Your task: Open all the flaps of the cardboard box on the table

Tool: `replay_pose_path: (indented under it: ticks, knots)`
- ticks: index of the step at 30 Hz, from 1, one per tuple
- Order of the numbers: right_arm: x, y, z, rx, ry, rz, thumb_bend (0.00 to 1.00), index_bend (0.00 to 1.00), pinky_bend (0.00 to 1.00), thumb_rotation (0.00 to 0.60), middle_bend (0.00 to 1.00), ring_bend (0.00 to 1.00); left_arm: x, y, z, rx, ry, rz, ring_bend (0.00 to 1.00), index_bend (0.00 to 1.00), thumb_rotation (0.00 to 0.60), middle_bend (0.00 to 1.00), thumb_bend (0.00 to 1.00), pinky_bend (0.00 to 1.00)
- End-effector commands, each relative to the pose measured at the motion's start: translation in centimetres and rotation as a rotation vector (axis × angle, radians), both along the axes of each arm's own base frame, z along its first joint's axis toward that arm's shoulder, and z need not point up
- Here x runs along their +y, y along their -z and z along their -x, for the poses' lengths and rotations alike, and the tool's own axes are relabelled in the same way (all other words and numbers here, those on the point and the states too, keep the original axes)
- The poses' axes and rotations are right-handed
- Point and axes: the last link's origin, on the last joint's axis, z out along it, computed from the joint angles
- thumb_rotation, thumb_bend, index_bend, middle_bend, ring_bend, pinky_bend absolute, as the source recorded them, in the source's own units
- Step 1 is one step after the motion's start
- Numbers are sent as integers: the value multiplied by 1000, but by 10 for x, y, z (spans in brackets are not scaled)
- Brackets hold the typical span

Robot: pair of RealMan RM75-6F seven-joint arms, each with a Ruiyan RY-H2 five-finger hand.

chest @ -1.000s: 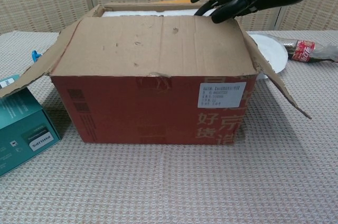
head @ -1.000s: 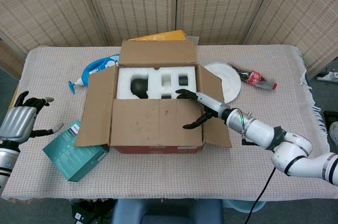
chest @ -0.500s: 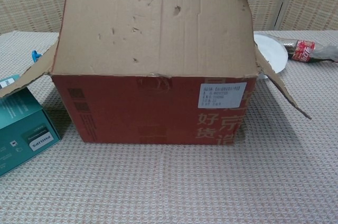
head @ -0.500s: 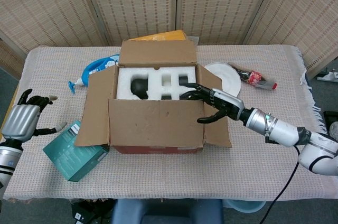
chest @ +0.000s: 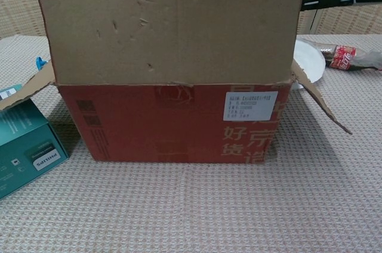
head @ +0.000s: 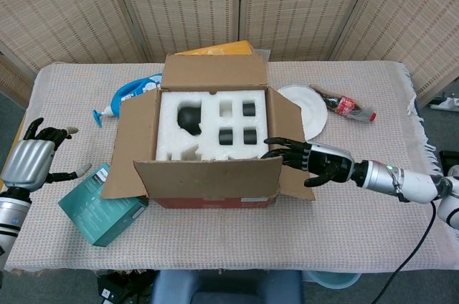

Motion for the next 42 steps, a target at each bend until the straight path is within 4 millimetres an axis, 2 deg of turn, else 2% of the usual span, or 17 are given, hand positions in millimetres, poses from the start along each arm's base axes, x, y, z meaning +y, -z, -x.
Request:
replay_pose_path:
  ticks: [1, 6, 13, 20, 23, 28, 31, 33, 39, 40, 42]
  knots:
    - [13, 3, 8, -13, -35, -35, 117, 49, 0, 517, 201, 202, 0, -1, -1, 2, 1, -3, 239, 245, 279, 337, 217, 0]
    - [29, 1, 14, -18, -66, -36, 118, 49, 0, 516, 202, 199, -1, -3, -2, 2, 1, -9, 239, 245, 276, 337, 217, 0]
    - [62, -4, 25, -9, -112, -31, 118, 54, 0, 518, 198, 168, -3, -2, 0, -11, -9, -12, 239, 245, 278, 337, 218, 0]
    - [84, -17, 30, 19, -130, 87, 118, 56, 0, 518, 179, 156, -4, -3, 5, -22, -17, -22, 239, 245, 276, 337, 218, 0]
    - [88, -23, 34, 64, -120, 191, 118, 56, 0, 517, 171, 156, -5, -4, 7, -28, -20, -29, 239, 245, 278, 337, 217, 0]
    - [90, -22, 50, 367, -139, 558, 117, 56, 0, 516, 161, 154, -8, -3, 15, -35, -37, -45, 242, 244, 278, 337, 222, 0]
    - [94, -20, 61, 556, -148, 733, 115, 56, 0, 564, 145, 145, -11, 0, 21, -45, -56, -57, 245, 244, 286, 332, 226, 0]
    - [98, -19, 71, 683, -143, 851, 115, 56, 0, 599, 136, 135, -14, 0, 26, -54, -68, -75, 246, 243, 350, 328, 230, 0]
    - [113, -16, 100, 959, -117, 1081, 115, 56, 0, 600, 116, 112, -30, 8, 40, -58, -88, -119, 247, 242, 571, 322, 251, 0]
    - [115, -16, 104, 988, -110, 1099, 115, 56, 0, 600, 115, 110, -33, 9, 41, -49, -87, -126, 247, 242, 598, 322, 254, 0]
    - [119, -15, 113, 1057, -99, 1139, 114, 56, 0, 600, 105, 103, -40, 14, 44, -46, -88, -137, 247, 242, 600, 321, 257, 0]
